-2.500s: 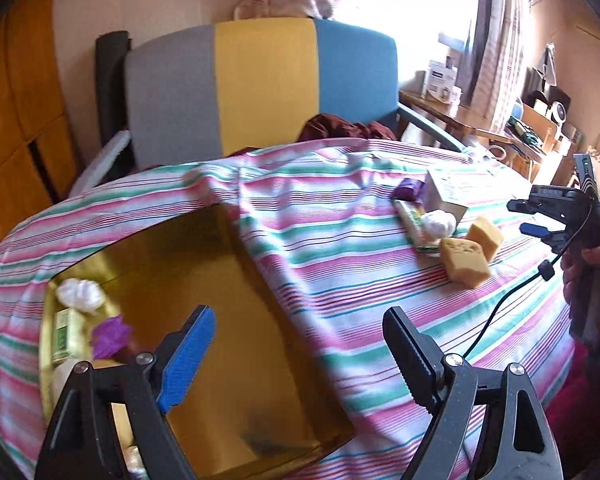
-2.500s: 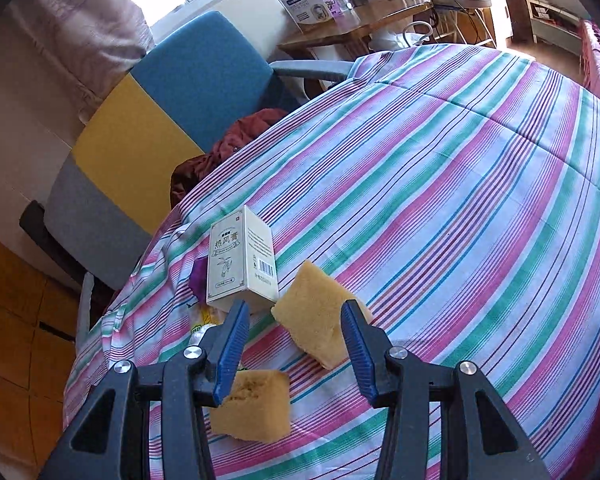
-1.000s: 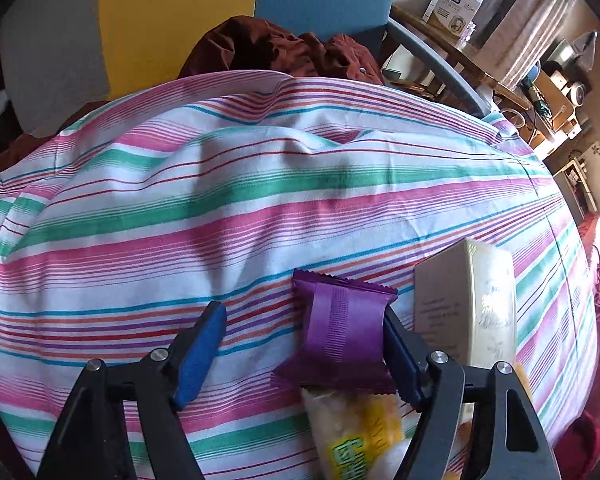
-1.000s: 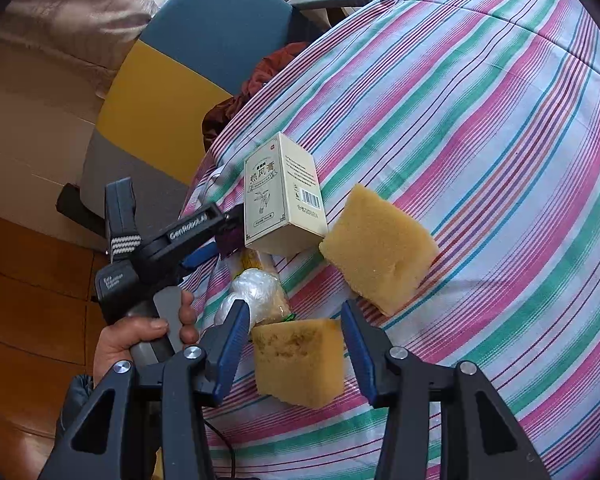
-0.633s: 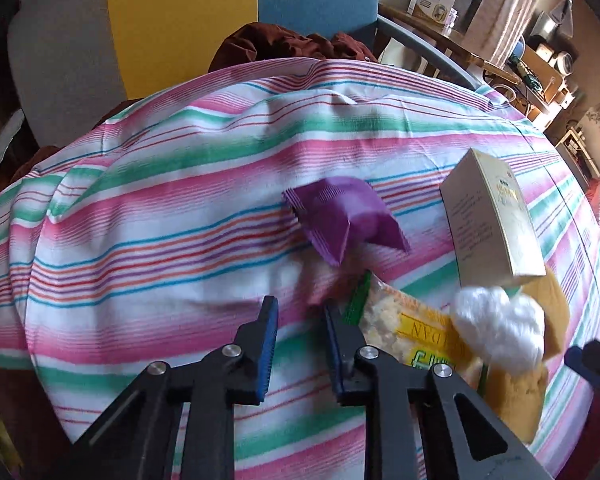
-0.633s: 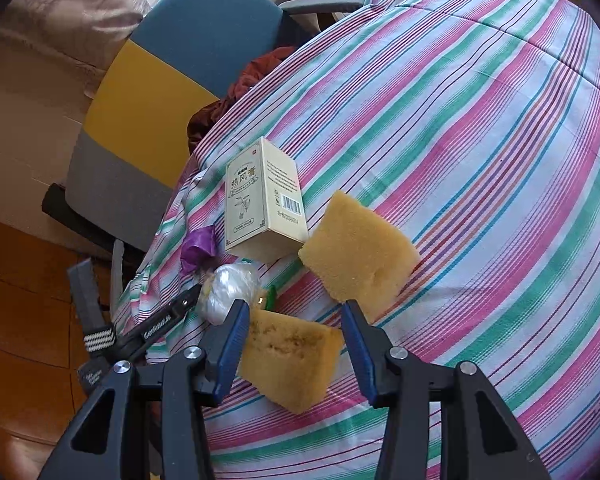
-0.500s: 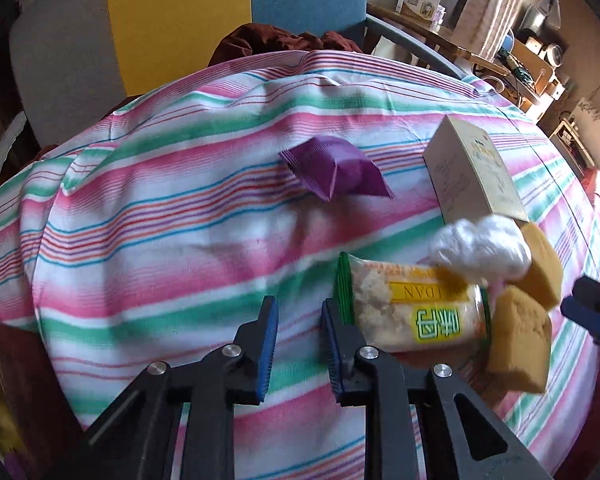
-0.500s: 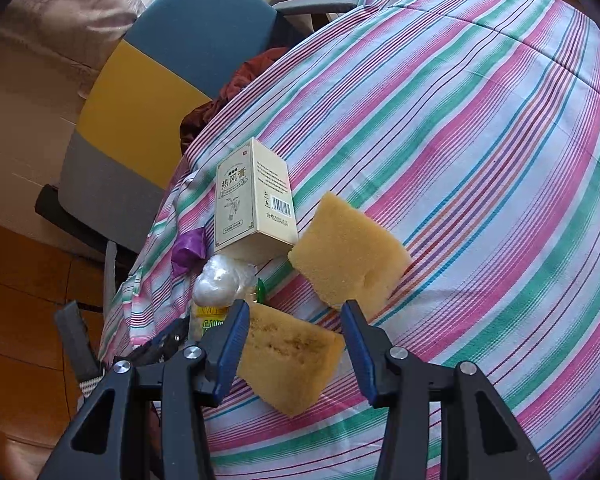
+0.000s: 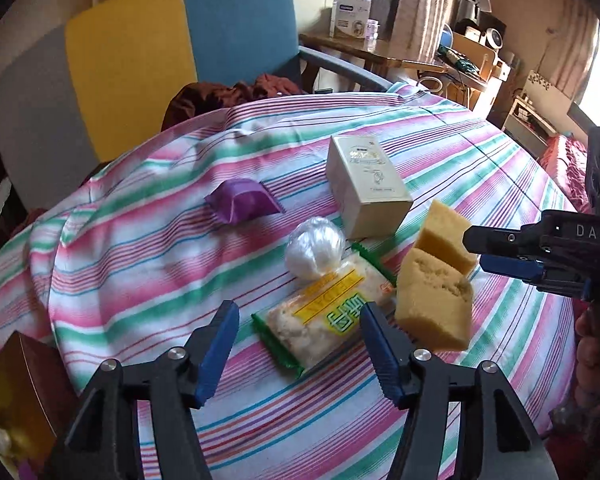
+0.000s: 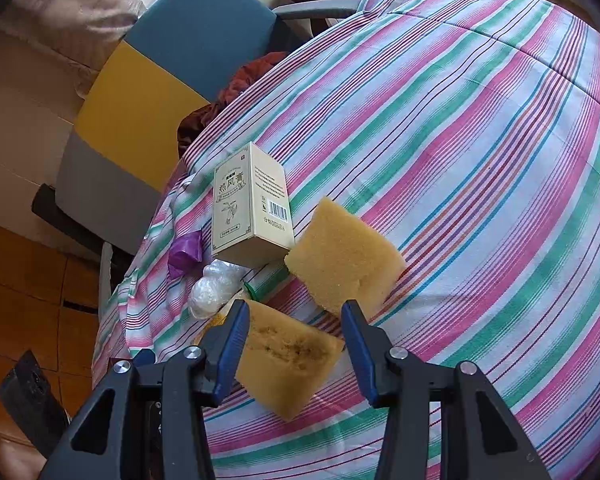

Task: Organize objects
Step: 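Reach for and grasp the clear plastic bag with the left tool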

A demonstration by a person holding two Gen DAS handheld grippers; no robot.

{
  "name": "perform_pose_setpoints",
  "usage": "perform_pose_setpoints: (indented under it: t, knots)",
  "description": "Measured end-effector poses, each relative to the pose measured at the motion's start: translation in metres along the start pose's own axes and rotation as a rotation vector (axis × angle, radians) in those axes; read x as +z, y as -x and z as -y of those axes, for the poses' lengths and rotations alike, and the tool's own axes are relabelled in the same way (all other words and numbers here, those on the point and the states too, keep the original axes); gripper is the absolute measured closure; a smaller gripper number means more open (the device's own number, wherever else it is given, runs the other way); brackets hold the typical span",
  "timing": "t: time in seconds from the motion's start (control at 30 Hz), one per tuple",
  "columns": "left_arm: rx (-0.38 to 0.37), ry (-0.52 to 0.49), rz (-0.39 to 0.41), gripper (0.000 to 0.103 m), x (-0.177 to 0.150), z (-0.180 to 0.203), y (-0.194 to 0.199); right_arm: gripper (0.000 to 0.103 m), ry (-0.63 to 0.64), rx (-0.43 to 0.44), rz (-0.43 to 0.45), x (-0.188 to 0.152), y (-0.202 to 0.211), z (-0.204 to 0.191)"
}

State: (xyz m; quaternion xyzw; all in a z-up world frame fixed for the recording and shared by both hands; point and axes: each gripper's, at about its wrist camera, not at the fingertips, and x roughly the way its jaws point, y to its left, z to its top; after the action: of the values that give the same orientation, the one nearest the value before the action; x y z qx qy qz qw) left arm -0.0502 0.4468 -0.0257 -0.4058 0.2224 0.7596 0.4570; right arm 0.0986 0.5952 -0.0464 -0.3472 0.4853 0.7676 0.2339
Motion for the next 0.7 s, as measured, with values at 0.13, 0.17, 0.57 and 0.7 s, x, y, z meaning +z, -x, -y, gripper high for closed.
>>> perform_pose_setpoints:
  t: [0.13, 0.17, 0.57, 0.7]
  knots:
    - [0.011, -0.053, -0.020, 0.040, 0.016, 0.007, -0.024, 0.055, -0.010, 0.016, 0.001, 0.001, 0.001, 0.000]
    - [0.012, -0.053, -0.030, 0.041, 0.021, 0.005, -0.031, 0.055, -0.012, 0.020, 0.002, 0.002, 0.002, 0.000]
    - [-0.092, 0.076, -0.098, 0.069, 0.037, 0.000, -0.083, 0.055, -0.066, 0.037, 0.028, 0.007, 0.005, 0.008]
    - [-0.102, 0.145, -0.102, 0.069, 0.016, -0.009, -0.071, 0.055, -0.095, 0.043, 0.035, 0.011, 0.006, 0.015]
